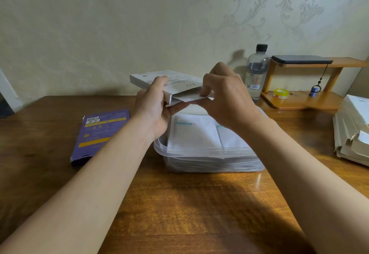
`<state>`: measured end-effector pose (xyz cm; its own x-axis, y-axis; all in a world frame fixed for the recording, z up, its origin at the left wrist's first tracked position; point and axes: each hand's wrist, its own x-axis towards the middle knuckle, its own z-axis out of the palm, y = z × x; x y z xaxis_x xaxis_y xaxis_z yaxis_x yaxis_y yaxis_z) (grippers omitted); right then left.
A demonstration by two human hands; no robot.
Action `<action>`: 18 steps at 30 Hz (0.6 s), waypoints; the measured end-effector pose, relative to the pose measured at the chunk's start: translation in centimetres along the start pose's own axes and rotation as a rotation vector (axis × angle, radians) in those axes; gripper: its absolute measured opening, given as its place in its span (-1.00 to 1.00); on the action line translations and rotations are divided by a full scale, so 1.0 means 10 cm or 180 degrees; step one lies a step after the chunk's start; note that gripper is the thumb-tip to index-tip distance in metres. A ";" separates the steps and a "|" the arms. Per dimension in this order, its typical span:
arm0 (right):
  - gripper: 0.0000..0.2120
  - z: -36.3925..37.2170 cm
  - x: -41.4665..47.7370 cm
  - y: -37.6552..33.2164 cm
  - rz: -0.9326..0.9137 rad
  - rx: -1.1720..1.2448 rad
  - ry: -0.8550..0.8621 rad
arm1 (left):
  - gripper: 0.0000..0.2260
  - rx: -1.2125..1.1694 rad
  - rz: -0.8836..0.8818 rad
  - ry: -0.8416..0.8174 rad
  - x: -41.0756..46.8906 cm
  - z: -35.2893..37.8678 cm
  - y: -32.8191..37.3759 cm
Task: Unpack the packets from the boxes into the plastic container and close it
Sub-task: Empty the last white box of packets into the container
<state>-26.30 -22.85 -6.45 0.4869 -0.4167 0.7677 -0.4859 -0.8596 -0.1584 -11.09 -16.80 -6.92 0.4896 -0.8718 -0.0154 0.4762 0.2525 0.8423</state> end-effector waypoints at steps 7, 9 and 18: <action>-0.74 -0.33 0.09 0.11 0.0411 0.1020 -0.0246 | -0.79 -0.0183 0.0029 0.0079 0.02 -0.01 0.00; -0.74 -0.39 0.09 0.14 0.0527 0.1170 -0.0004 | -0.87 -0.0199 0.0015 0.0115 0.03 0.00 0.00; -0.85 -0.69 0.16 0.32 0.1760 0.2984 0.0715 | -0.84 -0.0108 0.0060 0.0119 0.03 0.00 -0.02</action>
<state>-32.12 -24.26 -1.47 0.1840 -0.8302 0.5262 0.1920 -0.4947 -0.8476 -11.05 -17.12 -7.05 0.5254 -0.8506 -0.0205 0.4909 0.2834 0.8238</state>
